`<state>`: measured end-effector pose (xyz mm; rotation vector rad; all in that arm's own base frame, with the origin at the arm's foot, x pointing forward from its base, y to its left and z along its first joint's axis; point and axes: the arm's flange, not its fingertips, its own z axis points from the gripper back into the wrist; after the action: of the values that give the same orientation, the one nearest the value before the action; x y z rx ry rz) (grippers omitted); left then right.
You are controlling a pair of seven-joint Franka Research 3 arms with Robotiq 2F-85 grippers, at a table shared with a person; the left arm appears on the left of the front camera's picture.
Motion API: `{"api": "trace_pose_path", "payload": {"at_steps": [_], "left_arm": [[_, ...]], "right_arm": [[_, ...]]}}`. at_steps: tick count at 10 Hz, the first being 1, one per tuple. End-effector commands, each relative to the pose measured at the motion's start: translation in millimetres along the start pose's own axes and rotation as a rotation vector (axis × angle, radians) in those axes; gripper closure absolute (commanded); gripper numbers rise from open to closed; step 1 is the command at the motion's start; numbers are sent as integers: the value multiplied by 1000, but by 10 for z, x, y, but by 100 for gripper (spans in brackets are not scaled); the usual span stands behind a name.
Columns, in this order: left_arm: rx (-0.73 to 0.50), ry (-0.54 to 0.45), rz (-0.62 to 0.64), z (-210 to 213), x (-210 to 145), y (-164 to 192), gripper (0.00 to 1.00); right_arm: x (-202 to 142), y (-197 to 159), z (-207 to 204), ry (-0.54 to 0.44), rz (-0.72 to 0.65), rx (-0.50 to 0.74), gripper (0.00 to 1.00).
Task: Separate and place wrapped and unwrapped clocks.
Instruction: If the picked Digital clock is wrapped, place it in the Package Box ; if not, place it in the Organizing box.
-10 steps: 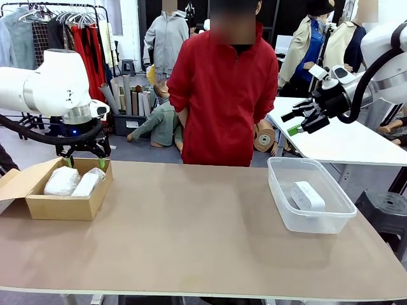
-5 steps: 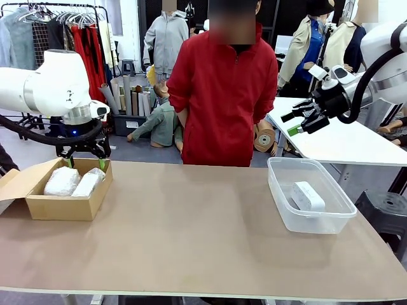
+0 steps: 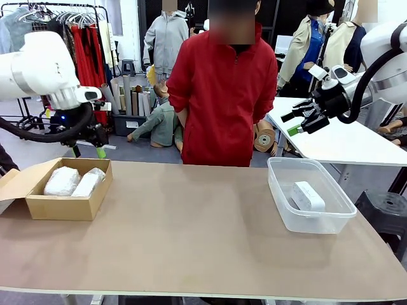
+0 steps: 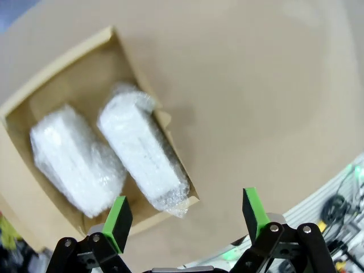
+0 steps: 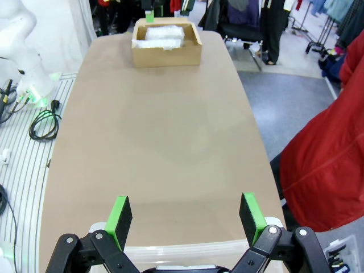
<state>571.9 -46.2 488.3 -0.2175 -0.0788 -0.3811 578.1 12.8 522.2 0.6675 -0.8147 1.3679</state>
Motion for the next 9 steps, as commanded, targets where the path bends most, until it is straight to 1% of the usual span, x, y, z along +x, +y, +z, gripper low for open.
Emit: {"api": "trace_pose_path", "payload": {"at_steps": [1, 2, 3, 4, 5, 6, 7, 8, 9], "left_arm": [[-84, -63, -215, 177, 72, 194, 0], [-167, -126, -306, 349, 115, 211, 0], [-233, -223, -399, 533, 139, 210, 0], [-226, -363, -492, 644, 145, 168, 0], [-231, -455, -598, 714, 124, 135, 0], [-284, -488, -737, 767, 57, 134, 0], [-346, -499, -823, 855, 48, 145, 0], [-342, -520, -895, 913, 38, 104, 0], [-365, -529, -1034, 960, 0, 115, 0]], "right_arm": [[18, 7, 9, -3, 13, -6, 0], [18, 7, 9, -3, 13, -6, 0], [18, 7, 9, -3, 13, -6, 0], [18, 7, 9, -3, 13, -6, 0], [18, 7, 9, -3, 13, -6, 0], [18, 7, 9, -3, 13, -6, 0], [18, 7, 9, -3, 13, -6, 0], [18, 7, 9, -3, 13, -6, 0], [18, 7, 9, -3, 13, -6, 0]]}}
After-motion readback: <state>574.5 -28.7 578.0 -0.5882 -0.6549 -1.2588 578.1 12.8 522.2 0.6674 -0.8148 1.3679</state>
